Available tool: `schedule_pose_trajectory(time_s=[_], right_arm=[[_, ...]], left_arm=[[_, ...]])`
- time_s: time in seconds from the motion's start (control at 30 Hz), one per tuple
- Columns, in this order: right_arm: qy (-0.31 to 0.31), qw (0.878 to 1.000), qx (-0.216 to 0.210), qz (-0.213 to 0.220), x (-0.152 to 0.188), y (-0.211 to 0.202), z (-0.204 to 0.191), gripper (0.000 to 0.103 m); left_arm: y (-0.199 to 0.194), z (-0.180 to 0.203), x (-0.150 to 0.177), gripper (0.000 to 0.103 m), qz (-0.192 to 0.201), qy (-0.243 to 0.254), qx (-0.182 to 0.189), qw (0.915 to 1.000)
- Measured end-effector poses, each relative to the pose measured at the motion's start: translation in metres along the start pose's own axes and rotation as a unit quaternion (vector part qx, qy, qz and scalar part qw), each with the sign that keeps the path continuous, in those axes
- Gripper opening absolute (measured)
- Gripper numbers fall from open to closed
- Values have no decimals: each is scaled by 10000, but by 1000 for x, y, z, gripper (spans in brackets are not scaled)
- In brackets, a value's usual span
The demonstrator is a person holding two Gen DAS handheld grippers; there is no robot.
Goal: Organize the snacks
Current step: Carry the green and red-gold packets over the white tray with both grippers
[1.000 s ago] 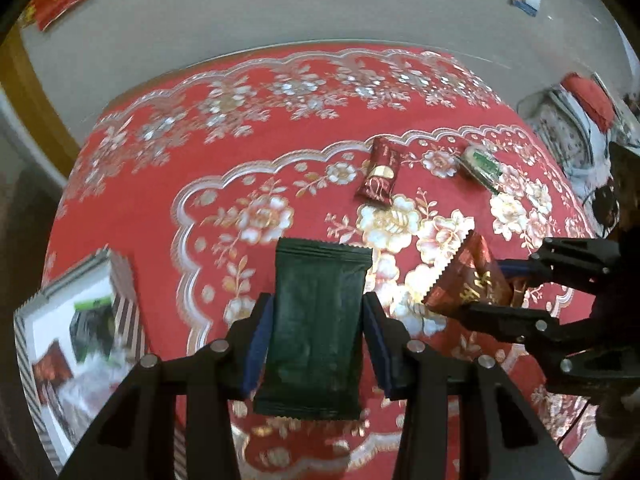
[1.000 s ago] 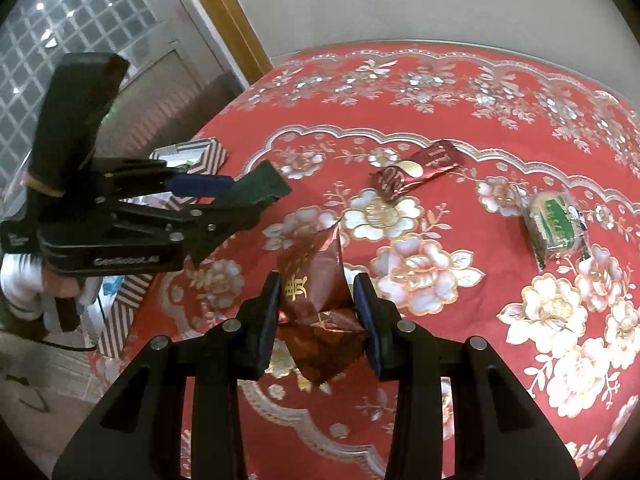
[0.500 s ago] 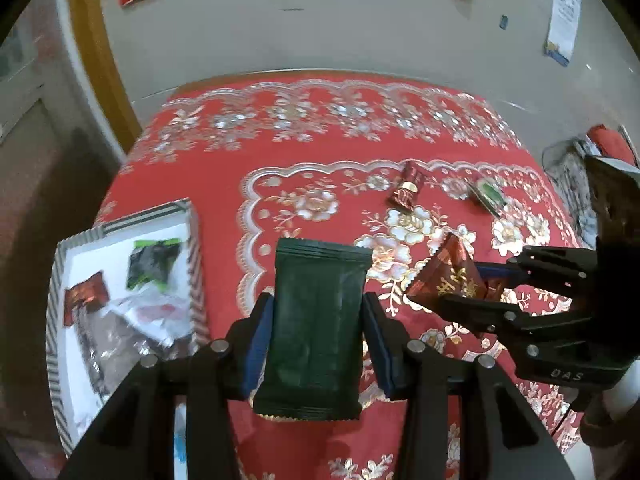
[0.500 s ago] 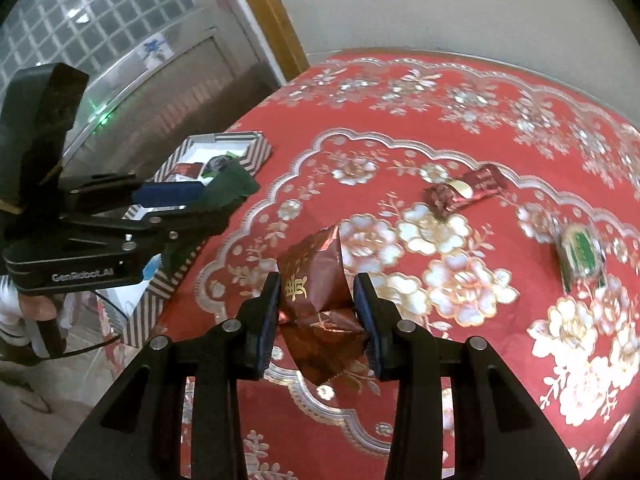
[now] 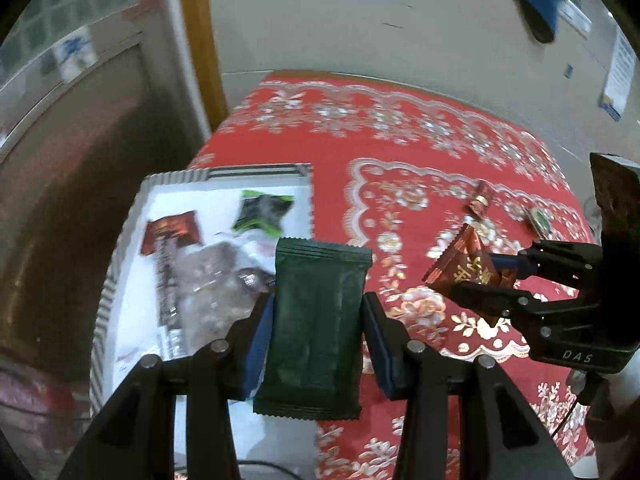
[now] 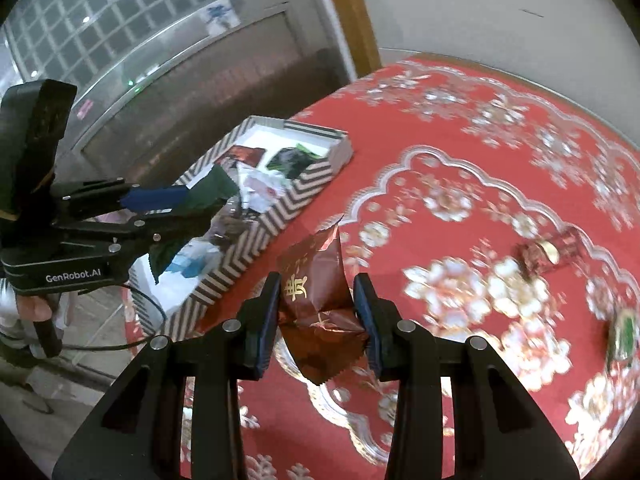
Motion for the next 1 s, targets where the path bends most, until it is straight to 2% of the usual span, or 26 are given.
schedule_pose_trajectory(time_s=[0.6, 1.0], right_arm=[[-631, 9972, -359, -196, -41, 37, -55, 36], [-981, 9923, -673, -348, -62, 65, -92, 36]], left_arm=[[-3, -82, 30, 47, -121, -908, -280, 9954], [-31, -116, 51, 47, -144, -1231, -310, 9918]])
Point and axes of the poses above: each gripper's, at about its wrist camera, not at the fingertips, and y roughly the way its jaws point, z to its right, x to its underside, the point moved 1 cm from there along y, roughly the way its jaws point, and after that the axes turned 11 degrees about -z, right-handed, at the moved point
